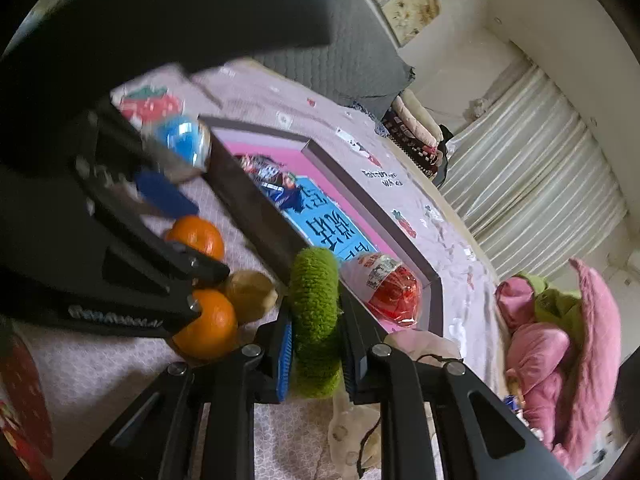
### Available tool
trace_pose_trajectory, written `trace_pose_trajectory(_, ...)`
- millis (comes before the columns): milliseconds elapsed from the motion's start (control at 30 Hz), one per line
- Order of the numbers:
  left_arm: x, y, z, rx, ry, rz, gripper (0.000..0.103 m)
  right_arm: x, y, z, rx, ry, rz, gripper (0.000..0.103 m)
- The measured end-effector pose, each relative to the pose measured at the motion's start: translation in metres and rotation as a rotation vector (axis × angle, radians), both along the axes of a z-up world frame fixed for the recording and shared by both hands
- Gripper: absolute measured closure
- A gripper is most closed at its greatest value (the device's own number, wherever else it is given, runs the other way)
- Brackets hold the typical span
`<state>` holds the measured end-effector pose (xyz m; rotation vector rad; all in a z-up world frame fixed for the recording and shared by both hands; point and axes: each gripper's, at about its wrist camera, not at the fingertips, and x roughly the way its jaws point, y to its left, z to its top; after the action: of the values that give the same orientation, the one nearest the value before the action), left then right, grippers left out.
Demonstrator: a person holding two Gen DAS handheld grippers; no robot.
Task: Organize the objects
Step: 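Close left tool on the mandarin orange and lift it while right tool holds the green ring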
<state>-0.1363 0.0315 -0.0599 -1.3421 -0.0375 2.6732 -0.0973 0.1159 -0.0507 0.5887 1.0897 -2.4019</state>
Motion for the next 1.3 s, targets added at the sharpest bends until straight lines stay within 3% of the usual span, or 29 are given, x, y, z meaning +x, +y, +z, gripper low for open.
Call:
trace_pose_trajectory(400, 0.008, -0.007, 0.006, 0.049, 0.017, 0.002, 0.063, -0.007, 0.014, 0.022, -0.173, -0.094, 0.008, 0.085)
trace_pose_trajectory(733, 0.017, -0.011, 0.026, 0.071, 0.065, 0.006, 0.063, -0.004, 0.028, 0.043, -0.339, -0.111, 0.018, 0.085)
trace_pose_trajectory(1300, 0.030, -0.005, 0.053, 0.056, 0.125, 0.006, 0.063, 0.004, 0.035, 0.059, -0.394, -0.075, 0.017, 0.085)
